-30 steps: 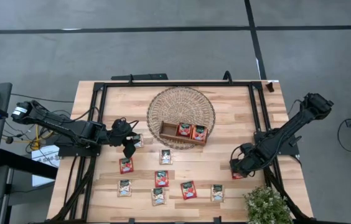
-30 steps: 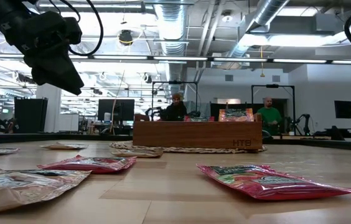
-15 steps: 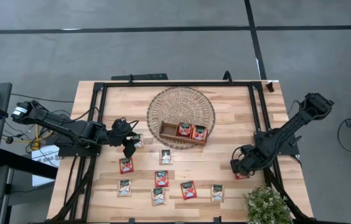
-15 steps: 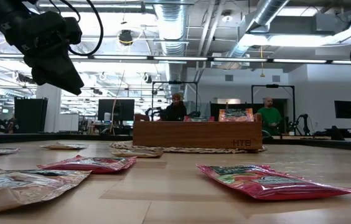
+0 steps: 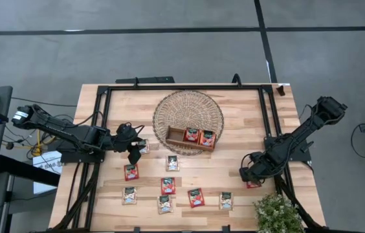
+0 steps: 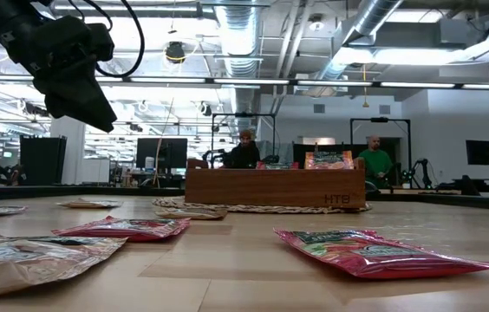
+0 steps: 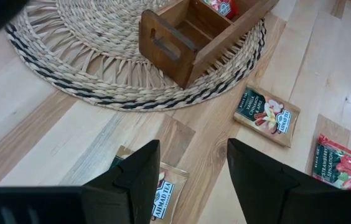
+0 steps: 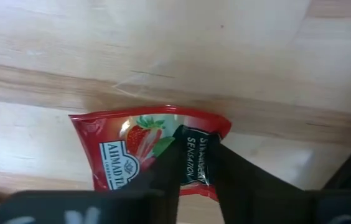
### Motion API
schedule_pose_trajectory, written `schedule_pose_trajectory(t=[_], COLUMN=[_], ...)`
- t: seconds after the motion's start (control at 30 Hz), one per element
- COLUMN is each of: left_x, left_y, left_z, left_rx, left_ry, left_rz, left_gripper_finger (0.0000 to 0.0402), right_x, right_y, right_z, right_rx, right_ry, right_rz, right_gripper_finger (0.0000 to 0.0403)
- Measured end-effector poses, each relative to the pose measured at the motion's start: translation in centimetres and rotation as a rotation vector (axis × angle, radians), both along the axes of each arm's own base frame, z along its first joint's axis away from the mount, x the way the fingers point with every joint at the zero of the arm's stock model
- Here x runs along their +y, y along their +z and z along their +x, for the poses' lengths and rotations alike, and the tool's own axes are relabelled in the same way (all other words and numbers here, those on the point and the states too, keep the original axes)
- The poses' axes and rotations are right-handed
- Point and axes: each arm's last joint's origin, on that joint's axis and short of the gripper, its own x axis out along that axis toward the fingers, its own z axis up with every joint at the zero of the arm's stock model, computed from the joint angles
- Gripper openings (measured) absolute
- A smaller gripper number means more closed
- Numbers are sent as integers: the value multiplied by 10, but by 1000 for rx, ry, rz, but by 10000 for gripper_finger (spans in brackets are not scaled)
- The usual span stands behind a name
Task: Pick & Place Tea
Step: Put the red tea bag into the middle section of the wooden organizer
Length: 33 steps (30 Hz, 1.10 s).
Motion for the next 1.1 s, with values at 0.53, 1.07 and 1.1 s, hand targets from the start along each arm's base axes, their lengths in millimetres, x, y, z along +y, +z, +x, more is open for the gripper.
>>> schedule_pose_trajectory(t=[0.53,1.07,1.1], left_x=[0,0,0], left_y=[0,0,0], left_z=[0,0,0], left_rx=[0,-1,-1], left_ry=[0,1,1], left_rz=[0,1,1], left_gripper_finger=[179,179,179], right_x=[1,4,2], right_y=[2,69,76], right_z=[2,50,55], right_rx=[-19,-429,-453], right_ry=[25,195,215], right_rz=[-7,-341,-382], right_gripper_finger=[3,1,1])
